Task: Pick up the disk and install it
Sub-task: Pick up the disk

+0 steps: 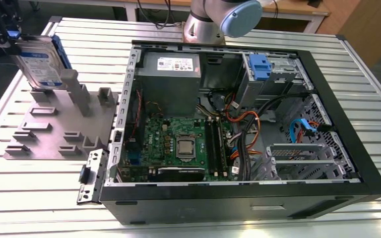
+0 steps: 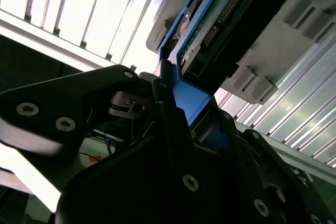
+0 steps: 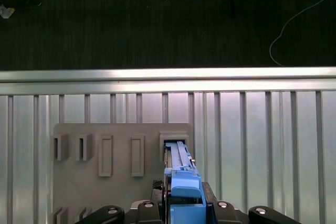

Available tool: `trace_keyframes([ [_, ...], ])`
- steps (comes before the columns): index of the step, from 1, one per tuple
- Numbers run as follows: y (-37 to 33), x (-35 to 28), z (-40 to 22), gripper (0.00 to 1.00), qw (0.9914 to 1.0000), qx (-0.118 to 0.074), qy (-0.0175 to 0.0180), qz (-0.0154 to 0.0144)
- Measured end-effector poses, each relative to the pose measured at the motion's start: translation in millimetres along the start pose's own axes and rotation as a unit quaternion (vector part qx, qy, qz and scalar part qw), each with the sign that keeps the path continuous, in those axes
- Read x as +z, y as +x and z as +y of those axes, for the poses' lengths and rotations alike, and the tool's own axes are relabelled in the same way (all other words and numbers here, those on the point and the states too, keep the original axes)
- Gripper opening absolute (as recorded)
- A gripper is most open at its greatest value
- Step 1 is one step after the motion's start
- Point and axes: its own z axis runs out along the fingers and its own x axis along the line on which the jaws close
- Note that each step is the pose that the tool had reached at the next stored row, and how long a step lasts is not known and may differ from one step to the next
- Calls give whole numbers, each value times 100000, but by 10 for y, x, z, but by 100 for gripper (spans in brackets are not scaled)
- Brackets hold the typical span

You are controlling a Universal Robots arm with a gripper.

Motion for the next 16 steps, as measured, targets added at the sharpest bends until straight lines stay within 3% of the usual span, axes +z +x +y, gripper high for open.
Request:
trace_keyframes([
  [16, -1, -60, 1, 36, 100000, -1, -7, 3],
])
